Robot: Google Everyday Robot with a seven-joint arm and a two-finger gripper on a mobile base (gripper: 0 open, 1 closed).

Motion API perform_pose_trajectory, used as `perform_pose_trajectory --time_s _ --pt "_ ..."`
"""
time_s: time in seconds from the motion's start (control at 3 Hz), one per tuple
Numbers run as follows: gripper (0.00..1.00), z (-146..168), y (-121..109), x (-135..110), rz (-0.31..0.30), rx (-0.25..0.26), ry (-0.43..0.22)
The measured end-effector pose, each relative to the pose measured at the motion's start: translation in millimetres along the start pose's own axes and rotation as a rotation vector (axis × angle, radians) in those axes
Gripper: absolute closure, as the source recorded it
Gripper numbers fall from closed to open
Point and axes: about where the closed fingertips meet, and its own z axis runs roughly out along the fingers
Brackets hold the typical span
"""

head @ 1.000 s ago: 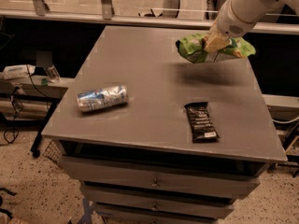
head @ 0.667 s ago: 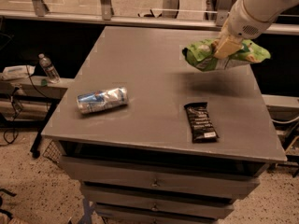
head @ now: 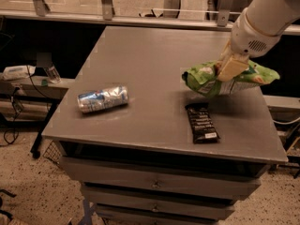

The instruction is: Move green rice chip bag near rxbar chocolate

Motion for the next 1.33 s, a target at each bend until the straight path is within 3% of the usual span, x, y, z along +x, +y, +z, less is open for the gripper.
perform_pose_trajectory --time_s 0.67,1.33 --pt "1.00 12 38 -3 0.041 -0.089 0.001" --pt "0.58 12 39 -4 0.038 -0.085 0.001"
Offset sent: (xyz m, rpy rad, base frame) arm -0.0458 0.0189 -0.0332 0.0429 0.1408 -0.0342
